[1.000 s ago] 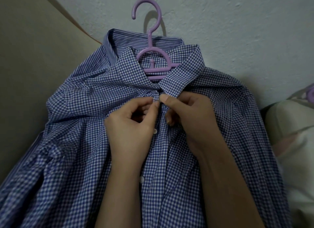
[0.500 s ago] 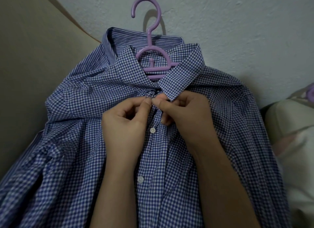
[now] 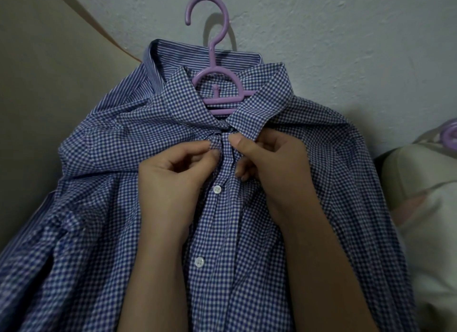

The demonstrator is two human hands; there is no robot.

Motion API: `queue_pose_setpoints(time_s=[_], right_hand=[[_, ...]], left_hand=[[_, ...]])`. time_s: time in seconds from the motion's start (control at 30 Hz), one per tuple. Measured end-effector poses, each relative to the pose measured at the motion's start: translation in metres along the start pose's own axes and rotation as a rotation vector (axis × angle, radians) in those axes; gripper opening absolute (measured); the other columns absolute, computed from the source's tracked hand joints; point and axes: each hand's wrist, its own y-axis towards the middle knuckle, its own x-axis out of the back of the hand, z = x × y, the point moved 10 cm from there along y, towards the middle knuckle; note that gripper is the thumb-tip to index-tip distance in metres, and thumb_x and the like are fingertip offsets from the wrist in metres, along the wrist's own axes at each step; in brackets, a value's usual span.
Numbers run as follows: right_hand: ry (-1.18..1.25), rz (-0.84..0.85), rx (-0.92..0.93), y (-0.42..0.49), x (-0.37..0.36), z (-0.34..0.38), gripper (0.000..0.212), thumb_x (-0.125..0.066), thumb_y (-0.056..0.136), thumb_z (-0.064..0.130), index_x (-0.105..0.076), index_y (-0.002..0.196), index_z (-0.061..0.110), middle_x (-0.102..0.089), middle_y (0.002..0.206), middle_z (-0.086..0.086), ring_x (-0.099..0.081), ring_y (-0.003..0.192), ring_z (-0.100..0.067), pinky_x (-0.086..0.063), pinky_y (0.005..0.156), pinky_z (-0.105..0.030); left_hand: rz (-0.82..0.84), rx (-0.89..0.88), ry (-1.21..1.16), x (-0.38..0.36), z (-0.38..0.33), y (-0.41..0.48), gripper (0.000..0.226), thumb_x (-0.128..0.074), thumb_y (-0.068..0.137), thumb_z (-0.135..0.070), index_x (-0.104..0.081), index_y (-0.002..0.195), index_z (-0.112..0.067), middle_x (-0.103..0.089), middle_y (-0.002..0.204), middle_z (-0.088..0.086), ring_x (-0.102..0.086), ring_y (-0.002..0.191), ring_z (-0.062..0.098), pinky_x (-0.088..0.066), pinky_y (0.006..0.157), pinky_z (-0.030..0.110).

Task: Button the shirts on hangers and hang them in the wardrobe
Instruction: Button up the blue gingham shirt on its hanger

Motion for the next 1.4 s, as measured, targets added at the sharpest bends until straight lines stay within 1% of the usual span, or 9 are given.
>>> queue_pose_setpoints(time_s=[0.13,0.27,0.37,0.47,0.57,0.77,1.0,1.27,1.4], right_hand=[[-0.011,0.022,0.018,-0.0007,-0.0013,0.0028,0.009,-0.07,0.089,0.008,-0.07,0.085,-0.001,-0.061,0.061,-0.007,-0.054,0.045,-0.016,-0.046,0.046,-0.026],[-0.082,0.068,0.007,-0.0025,-0.0068,0.0012,0.034,-0.075,0.085,0.011,-0.053,0.06,0.006,-0.053,0.056,-0.014,-0.049,0.046,-0.017,-0.043,0.047,-0.024],[-0.091,0.033,-0.005,-0.0028,-0.0059,-0.0001,0.034,-0.076,0.084,0.01,-0.051,0.067,-0.007,-0.053,0.059,-0.019,-0.047,0.049,-0.02,-0.043,0.047,-0.026],[-0.116,-0.03,0.011,-0.003,-0.0019,0.0011,0.033,-0.075,0.085,0.01,-0.052,0.065,-0.004,-0.054,0.056,-0.018,-0.045,0.044,-0.014,-0.04,0.043,-0.022],[-0.154,-0.041,0.022,-0.0041,-0.0027,0.0033,0.037,-0.074,0.086,0.01,-0.05,0.071,-0.014,-0.055,0.062,-0.028,-0.043,0.044,-0.014,-0.038,0.041,-0.02],[-0.073,-0.022,-0.012,-0.0035,-0.0036,0.0006,0.031,-0.076,0.084,0.009,-0.056,0.06,0.009,-0.054,0.05,-0.009,-0.047,0.046,-0.019,-0.043,0.046,-0.027],[-0.105,-0.045,0.024,-0.0042,-0.0028,0.0024,0.031,-0.075,0.084,0.01,-0.055,0.072,-0.01,-0.054,0.058,-0.018,-0.046,0.045,-0.015,-0.042,0.044,-0.022],[-0.048,-0.052,0.029,-0.0031,-0.0014,0.0012,0.031,-0.075,0.084,0.009,-0.056,0.074,-0.013,-0.054,0.057,-0.019,-0.046,0.046,-0.019,-0.041,0.044,-0.023],[-0.068,-0.056,0.034,-0.0035,-0.0017,0.0011,0.034,-0.076,0.084,0.01,-0.054,0.073,-0.013,-0.054,0.056,-0.017,-0.045,0.044,-0.016,-0.041,0.044,-0.022]], left_hand=[[-0.017,-0.019,0.009,0.0035,-0.0015,0.0002,0.015,-0.086,0.075,-0.009,-0.08,0.082,-0.02,-0.075,0.074,-0.002,-0.069,0.073,0.011,-0.055,0.07,0.024],[-0.03,-0.052,0.057,0.0027,-0.0051,-0.0017,0.013,-0.085,0.077,-0.009,-0.078,0.08,-0.019,-0.072,0.072,-0.004,-0.066,0.07,0.008,-0.056,0.069,0.024],[-0.037,-0.075,0.098,0.0016,-0.0077,-0.0038,0.012,-0.086,0.077,-0.011,-0.077,0.08,-0.019,-0.072,0.073,-0.002,-0.065,0.069,0.007,-0.055,0.067,0.021],[-0.047,-0.074,0.098,0.0026,-0.0066,-0.0034,0.011,-0.084,0.08,-0.011,-0.077,0.084,-0.018,-0.072,0.073,-0.003,-0.066,0.07,0.006,-0.056,0.068,0.022],[-0.059,-0.062,0.091,0.0042,-0.0057,-0.0031,0.009,-0.083,0.081,-0.016,-0.078,0.085,-0.022,-0.072,0.072,-0.009,-0.068,0.072,0.004,-0.056,0.068,0.023],[-0.063,-0.081,0.106,0.0019,-0.0072,-0.0057,0.01,-0.083,0.081,-0.016,-0.077,0.082,-0.025,-0.074,0.073,-0.008,-0.069,0.071,0.005,-0.055,0.067,0.022],[-0.05,-0.065,0.103,0.0022,-0.0037,-0.0047,0.01,-0.084,0.081,-0.016,-0.078,0.085,-0.024,-0.076,0.078,-0.005,-0.073,0.079,0.011,-0.059,0.074,0.028],[-0.021,-0.08,0.126,-0.0028,-0.0067,-0.0054,0.008,-0.083,0.083,-0.02,-0.079,0.089,-0.021,-0.076,0.079,-0.007,-0.073,0.078,0.008,-0.057,0.072,0.024],[-0.032,-0.083,0.142,-0.0013,-0.0081,-0.0055,0.008,-0.083,0.083,-0.021,-0.078,0.087,-0.026,-0.075,0.079,-0.01,-0.072,0.077,0.005,-0.057,0.071,0.021]])
